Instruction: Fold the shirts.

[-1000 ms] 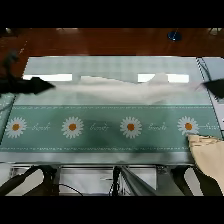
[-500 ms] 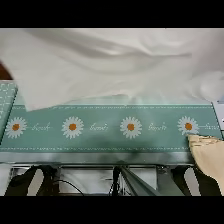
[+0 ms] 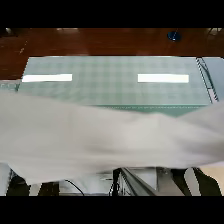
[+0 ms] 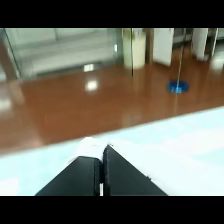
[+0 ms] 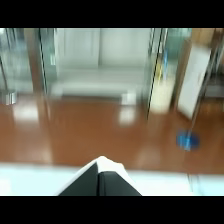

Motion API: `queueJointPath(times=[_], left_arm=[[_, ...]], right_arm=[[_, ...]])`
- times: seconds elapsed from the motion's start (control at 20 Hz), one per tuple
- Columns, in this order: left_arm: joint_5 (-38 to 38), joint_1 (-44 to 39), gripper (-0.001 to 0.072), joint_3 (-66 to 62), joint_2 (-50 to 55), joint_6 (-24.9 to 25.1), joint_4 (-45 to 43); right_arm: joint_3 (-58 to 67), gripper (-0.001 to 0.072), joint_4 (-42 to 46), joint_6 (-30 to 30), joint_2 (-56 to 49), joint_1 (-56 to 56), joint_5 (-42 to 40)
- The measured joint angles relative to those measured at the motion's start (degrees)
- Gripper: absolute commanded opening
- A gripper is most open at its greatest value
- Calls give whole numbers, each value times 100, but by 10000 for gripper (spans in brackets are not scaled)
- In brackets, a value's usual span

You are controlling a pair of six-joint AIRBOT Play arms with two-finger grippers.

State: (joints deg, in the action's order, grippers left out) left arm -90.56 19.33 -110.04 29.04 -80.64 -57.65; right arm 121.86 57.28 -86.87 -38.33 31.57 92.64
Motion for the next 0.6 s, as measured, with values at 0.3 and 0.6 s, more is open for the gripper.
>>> queueJointPath(times=[0.3, 0.6], left_arm=[[-828, 0, 26, 1032, 101, -83, -470], [-103, -7, 27, 2785, 907, 79, -269]], right_arm=[[-1049, 14, 227, 37, -551, -26, 1073], [-1989, 14, 503, 131, -1858, -603, 1051]])
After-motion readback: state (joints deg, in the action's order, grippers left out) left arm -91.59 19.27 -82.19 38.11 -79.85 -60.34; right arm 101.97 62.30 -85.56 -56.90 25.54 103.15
